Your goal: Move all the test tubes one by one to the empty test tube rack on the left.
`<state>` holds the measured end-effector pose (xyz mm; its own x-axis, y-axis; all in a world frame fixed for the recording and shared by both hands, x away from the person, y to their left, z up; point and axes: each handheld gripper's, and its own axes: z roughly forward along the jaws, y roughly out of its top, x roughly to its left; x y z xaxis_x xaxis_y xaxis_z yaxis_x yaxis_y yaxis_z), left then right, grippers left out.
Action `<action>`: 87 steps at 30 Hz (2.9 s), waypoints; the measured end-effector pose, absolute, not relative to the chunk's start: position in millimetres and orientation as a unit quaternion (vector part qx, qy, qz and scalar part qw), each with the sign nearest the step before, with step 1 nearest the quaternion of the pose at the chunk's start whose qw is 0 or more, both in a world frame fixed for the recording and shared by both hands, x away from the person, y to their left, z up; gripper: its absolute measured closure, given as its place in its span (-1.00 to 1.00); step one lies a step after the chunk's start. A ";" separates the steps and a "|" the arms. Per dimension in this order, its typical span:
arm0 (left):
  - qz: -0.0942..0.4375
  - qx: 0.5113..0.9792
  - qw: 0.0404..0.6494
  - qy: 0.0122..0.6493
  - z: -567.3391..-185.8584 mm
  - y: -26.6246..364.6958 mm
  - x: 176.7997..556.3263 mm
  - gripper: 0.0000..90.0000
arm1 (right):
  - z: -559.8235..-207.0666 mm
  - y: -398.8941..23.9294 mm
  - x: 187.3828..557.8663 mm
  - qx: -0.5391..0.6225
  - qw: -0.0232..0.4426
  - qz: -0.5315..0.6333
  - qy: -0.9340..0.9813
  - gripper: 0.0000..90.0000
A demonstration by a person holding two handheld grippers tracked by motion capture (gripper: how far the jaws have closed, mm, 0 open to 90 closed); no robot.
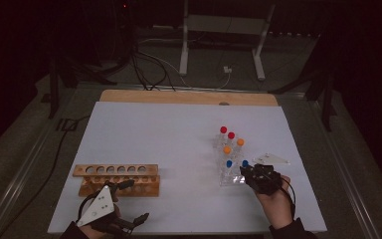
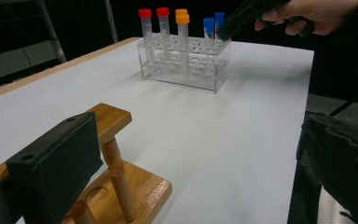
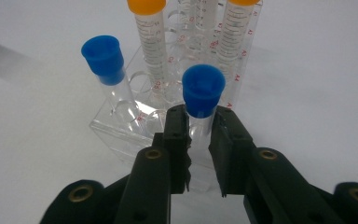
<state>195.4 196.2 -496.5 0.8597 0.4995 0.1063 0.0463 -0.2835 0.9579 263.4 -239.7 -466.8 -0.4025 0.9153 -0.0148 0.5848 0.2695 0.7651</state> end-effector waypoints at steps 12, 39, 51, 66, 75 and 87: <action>0.194 0.776 0.572 0.179 -496.8 196.2 196.1 -0.99 | -450.4 -241.5 254.1 0.476 0.259 0.370 0.754 0.71; 0.185 0.788 0.557 0.187 -495.3 188.2 196.7 -0.99 | -416.1 -219.1 211.7 0.390 0.249 0.420 0.781 0.71; 0.169 0.786 0.558 0.207 -477.2 172.4 198.1 -0.99 | -434.0 -186.5 213.4 0.351 0.199 0.415 0.815 0.71; 0.126 0.801 0.559 0.176 -454.8 129.9 208.1 -0.95 | -446.7 -155.0 209.5 0.310 0.168 0.409 0.842 0.71; 0.111 0.800 0.570 0.149 -446.6 109.4 215.8 -0.73 | -449.9 -143.2 206.1 0.292 0.157 0.409 0.850 0.71; 0.107 0.803 0.570 0.139 -447.8 94.1 224.9 -0.19 | -450.3 -139.8 203.5 0.285 0.153 0.410 0.853 0.71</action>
